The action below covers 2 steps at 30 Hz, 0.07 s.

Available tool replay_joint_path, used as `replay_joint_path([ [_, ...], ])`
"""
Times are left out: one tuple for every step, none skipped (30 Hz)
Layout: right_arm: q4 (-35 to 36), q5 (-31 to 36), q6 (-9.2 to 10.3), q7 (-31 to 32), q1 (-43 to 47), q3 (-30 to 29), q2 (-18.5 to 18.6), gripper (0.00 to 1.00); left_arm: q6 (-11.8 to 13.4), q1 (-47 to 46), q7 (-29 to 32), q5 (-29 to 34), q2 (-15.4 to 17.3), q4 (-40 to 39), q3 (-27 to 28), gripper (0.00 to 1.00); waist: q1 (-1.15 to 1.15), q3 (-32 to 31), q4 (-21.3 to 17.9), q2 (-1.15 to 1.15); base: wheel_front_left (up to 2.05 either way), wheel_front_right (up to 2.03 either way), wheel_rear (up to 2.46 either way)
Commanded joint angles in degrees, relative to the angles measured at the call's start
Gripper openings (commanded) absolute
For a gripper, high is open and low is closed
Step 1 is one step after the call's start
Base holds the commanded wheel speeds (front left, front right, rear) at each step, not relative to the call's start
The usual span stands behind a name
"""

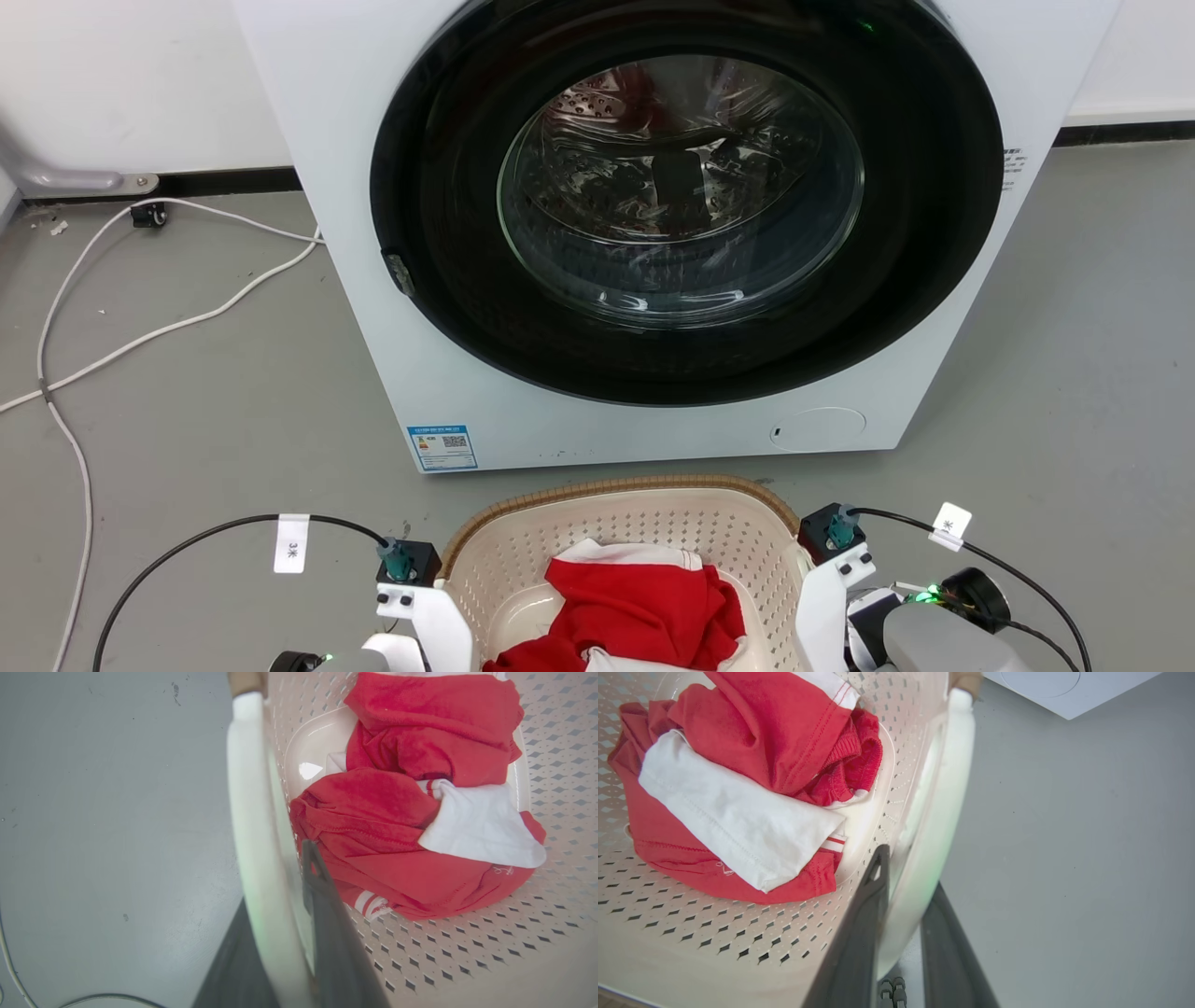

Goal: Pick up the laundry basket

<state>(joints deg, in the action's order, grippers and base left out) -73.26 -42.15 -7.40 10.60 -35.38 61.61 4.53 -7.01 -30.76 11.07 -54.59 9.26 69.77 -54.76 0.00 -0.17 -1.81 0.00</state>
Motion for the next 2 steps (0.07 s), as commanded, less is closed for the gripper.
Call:
replay_joint_path([
  [0.3,-0.1,-0.16,-0.4,-1.1,0.3,-0.4,0.00,-0.7,-0.8,-0.3,-0.1,-0.6,-0.5,-0.3,0.00,0.00,0.0,0.0,0.00,0.00,0.00,0.00],
  [0.3,-0.2,-0.16,-0.4,-1.1,0.5,-0.4,0.00,-0.7,-0.9,-0.3,-0.2,-0.6,-0.5,-0.5,0.00,0.00,0.0,0.0,0.00,0.00,0.00,0.00],
])
